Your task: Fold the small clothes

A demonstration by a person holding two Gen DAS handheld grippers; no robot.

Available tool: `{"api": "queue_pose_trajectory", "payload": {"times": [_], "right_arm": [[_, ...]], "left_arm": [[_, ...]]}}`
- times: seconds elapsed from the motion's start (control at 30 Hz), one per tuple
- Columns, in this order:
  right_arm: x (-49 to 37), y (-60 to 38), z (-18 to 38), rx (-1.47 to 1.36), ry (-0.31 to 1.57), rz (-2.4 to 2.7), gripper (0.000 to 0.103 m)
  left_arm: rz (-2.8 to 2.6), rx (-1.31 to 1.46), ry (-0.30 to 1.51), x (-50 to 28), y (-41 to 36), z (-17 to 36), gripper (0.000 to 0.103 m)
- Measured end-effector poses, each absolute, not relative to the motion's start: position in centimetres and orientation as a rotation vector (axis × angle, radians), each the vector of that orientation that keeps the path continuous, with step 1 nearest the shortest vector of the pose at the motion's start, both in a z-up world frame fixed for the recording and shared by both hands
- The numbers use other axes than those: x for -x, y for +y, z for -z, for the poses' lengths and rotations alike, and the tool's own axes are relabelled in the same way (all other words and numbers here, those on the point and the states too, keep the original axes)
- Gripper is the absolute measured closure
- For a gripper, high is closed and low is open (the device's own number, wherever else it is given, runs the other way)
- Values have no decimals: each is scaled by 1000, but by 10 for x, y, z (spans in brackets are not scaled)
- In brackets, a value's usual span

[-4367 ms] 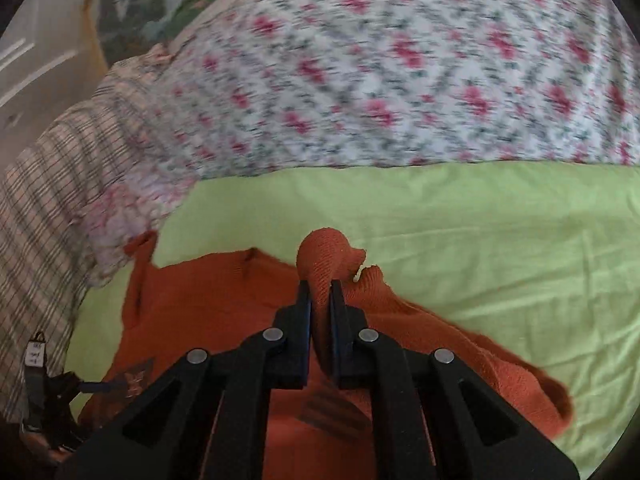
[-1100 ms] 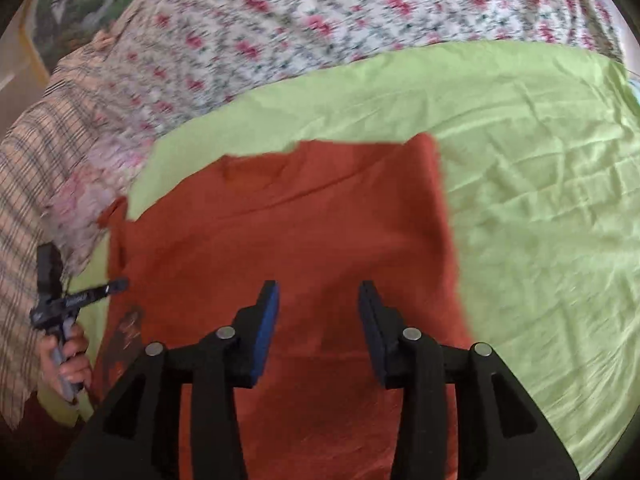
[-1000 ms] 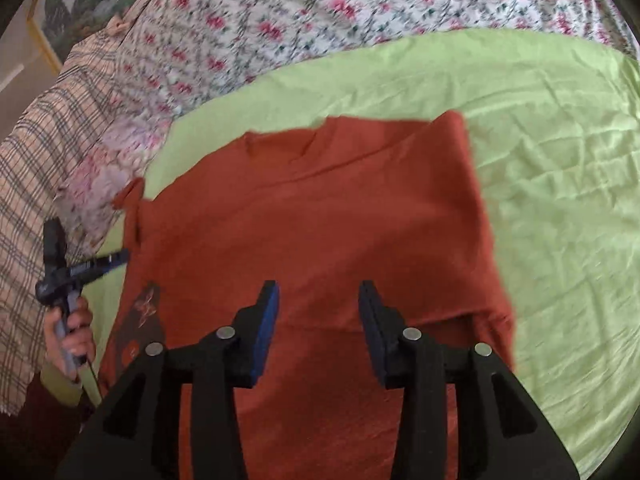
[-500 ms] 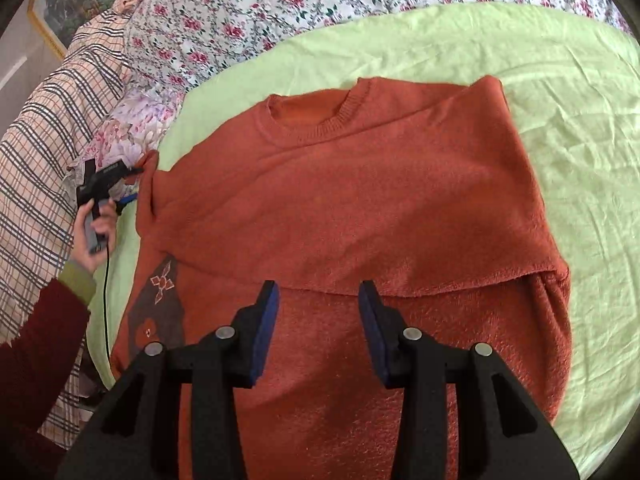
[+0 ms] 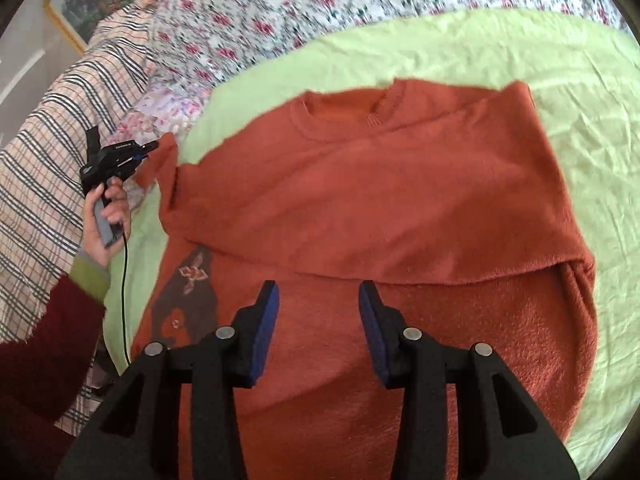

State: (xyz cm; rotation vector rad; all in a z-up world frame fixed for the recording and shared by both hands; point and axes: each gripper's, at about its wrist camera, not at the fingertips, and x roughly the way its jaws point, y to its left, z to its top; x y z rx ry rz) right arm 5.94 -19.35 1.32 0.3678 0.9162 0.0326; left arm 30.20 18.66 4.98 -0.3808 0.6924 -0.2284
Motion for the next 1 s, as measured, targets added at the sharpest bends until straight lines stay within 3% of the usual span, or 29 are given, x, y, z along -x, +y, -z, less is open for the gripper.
{"api": "queue_pose_trajectory", "payload": {"times": [0.17,0.47,0.57,0.77,0.83,1.0], "right_arm": [[-44,-207,-23,-412,859,12,60],[-10,-249,-22,-502,824,125,60],[-3,-259,-18,-523,825,161,60],[-13,-258,-15,-509,842,166,60],[-22,-248,-16,-483,847,147,60],[-48,-215,-15,-410,868,65,60]], "left_arm": [[444,282,704,-261,74,-54,99],[634,36,844,-226,-80,12,99],[654,16,905,-223,-91,35,96],[673,61,961,-214,-70,43,76],[657,64,949,-205,-57,41,59],[569,78,927,-178,0,41,57]]}}
